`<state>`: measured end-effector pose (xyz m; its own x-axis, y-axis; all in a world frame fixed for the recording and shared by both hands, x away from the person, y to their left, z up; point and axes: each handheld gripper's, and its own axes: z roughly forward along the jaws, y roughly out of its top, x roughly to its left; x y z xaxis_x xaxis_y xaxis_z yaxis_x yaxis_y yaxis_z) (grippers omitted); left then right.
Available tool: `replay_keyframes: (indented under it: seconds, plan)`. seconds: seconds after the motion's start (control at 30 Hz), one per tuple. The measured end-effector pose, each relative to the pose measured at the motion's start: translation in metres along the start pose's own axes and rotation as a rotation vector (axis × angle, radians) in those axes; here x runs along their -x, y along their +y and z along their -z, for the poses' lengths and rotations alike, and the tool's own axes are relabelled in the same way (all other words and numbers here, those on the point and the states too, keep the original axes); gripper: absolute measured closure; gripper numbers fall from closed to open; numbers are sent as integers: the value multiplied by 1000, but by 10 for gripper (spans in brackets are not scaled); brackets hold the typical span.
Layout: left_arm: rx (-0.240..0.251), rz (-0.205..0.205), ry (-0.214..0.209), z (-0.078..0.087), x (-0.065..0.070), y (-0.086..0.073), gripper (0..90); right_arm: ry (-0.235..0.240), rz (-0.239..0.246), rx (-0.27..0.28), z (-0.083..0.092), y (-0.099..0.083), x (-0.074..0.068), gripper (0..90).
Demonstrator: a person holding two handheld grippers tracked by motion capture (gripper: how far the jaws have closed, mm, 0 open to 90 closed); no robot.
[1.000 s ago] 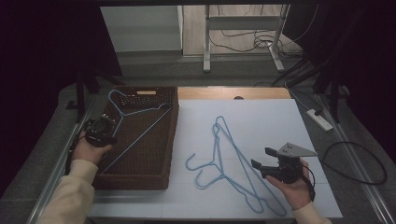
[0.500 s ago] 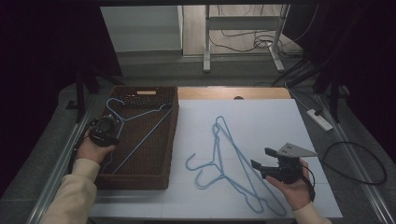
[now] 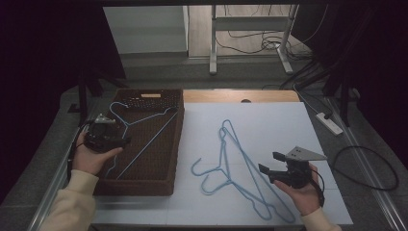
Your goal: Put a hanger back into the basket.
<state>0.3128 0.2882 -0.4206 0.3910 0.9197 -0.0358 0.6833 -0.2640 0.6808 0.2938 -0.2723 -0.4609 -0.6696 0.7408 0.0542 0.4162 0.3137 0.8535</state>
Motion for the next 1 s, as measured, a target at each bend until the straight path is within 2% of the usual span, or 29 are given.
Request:
replay_keyframes:
  seconds: [0.17,0.23,0.27,0.3,0.33,0.57,0.87,1.0]
  plan:
    - [91,-38,-71,15,17,-3,361,2,-12,2,-1,1,2,260]
    - [116,-38,-104,17,21,-3,354,0,-12,1,-1,1,3,260]
    - [116,-38,-104,17,21,-3,353,-1,-11,0,-1,1,3,260]
    - [147,-32,-148,19,26,-5,351,-2,-10,0,-1,1,3,259]
    - [160,-32,-165,19,29,-5,350,-3,-10,1,-1,1,3,259]
    - [213,-72,-207,19,52,-10,337,-6,-7,1,2,-1,5,259]
    - [236,-72,-265,15,77,-21,318,-12,-9,-4,4,-4,11,259]
    - [253,-59,-265,19,82,-29,310,-13,17,-14,3,-3,10,258]
